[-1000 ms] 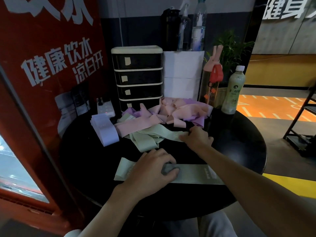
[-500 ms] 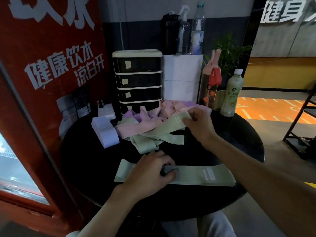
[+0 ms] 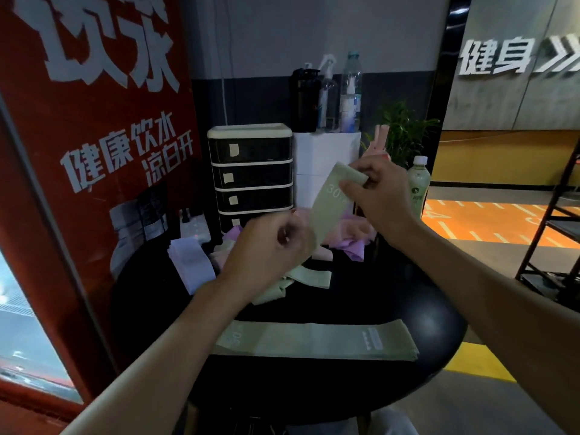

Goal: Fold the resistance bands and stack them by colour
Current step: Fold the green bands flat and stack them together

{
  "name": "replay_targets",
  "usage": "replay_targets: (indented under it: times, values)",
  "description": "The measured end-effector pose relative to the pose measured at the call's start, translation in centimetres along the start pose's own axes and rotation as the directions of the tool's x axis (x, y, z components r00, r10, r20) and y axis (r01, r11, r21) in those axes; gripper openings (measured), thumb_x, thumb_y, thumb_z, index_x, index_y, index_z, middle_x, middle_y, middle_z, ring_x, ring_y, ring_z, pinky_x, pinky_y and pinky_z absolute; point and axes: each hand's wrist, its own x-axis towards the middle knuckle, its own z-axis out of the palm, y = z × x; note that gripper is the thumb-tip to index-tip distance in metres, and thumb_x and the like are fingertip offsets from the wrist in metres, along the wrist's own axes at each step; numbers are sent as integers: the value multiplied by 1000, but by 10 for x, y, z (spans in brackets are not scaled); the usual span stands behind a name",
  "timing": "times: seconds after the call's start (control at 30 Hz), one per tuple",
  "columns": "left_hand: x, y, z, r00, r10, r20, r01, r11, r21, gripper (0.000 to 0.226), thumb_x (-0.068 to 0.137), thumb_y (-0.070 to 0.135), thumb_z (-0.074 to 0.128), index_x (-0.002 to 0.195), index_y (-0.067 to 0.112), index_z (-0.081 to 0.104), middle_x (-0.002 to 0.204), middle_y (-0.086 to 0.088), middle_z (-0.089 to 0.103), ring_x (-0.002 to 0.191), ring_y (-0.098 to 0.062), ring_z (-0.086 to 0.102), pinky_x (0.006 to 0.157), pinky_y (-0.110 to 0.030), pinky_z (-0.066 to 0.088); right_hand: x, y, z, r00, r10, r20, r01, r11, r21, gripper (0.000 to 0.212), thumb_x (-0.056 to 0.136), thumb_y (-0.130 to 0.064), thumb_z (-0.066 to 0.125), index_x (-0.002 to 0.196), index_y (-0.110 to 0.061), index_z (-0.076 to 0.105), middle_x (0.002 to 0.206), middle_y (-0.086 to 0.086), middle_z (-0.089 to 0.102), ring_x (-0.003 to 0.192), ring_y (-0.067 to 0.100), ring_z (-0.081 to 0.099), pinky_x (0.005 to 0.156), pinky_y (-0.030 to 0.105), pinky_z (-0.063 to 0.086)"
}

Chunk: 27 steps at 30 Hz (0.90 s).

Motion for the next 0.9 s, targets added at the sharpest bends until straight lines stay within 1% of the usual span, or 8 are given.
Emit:
replay_targets:
  times: [0.1, 0.23, 0.37, 0.53, 0.67, 0.73, 0.8, 0.9]
  values:
    - [35, 19, -14, 998, 30, -58, -35, 997, -72, 2, 91, 18, 64, 92, 19, 65, 76, 11, 62, 66, 0, 57, 62, -13, 43, 4, -14, -7, 999, 8, -42, -4, 996, 85, 25, 81, -1, 74, 85, -18, 57, 83, 10, 69, 65, 5, 63, 61, 19, 53]
    - [72, 37, -16, 996, 50, -74, -60, 990, -129, 14, 93, 21, 64, 107, 17, 64, 89, 1, 64, 70, -8, 59, 66, -18, 50, 6, -32, -15, 998, -33, -57, 37, 997, 72, 21, 82, -5, 75, 94, -10, 59, 81, -1, 69, 63, -2, 62, 59, 17, 53]
    - [95, 54, -16, 996, 58, -74, -68, 986, -149, 11, 92, 21, 68, 100, 15, 69, 86, 5, 67, 72, -7, 63, 70, -21, 53, 4, -46, -24, 996, -84, -20, 85, 995, 52, 24, 84, -6, 74, 100, -10, 56, 80, -9, 66, 69, -1, 64, 66, 22, 55]
    - [101, 71, -14, 997, 81, 13, -77, 978, -193, 4, 91, 14, 69, 88, 13, 71, 69, 11, 64, 56, 4, 56, 57, -12, 44, 0, -48, -30, 997, -72, -36, 74, 995, 61, 37, 82, -15, 77, 106, -11, 49, 81, 7, 72, 72, 22, 67, 62, 31, 56]
    - [102, 76, -10, 996, 62, -56, -75, 965, -251, 5, 91, 10, 68, 86, 10, 70, 69, 3, 64, 51, 1, 54, 52, -14, 44, -1, -44, -33, 999, 50, 17, -52, 979, 197, 48, 82, -8, 75, 117, -13, 43, 84, 10, 72, 75, 16, 71, 63, 24, 58]
    - [103, 78, -10, 994, 24, -109, -54, 956, -288, 4, 92, 10, 67, 90, 7, 69, 76, -5, 66, 55, -1, 55, 50, -14, 44, -3, -37, -32, 989, 128, 74, -140, 974, 178, 48, 83, -8, 74, 119, -14, 44, 86, 17, 71, 80, 16, 71, 72, 26, 60]
    - [103, 77, -11, 996, -4, -88, -23, 955, -295, 5, 91, 10, 68, 93, 6, 69, 81, -8, 67, 61, -6, 58, 52, -16, 47, -6, -31, -30, 983, 155, 100, -169, 974, 153, 45, 83, -10, 74, 118, -14, 46, 89, 19, 72, 86, 19, 71, 80, 30, 59]
    - [100, 74, -11, 999, -6, -38, -5, 962, -272, 3, 90, 11, 71, 91, 9, 70, 81, -5, 69, 69, -10, 62, 61, -24, 54, -9, -32, -27, 978, 177, 109, -197, 956, 218, 47, 84, -9, 73, 122, -7, 47, 89, 15, 73, 85, 21, 72, 72, 28, 60]
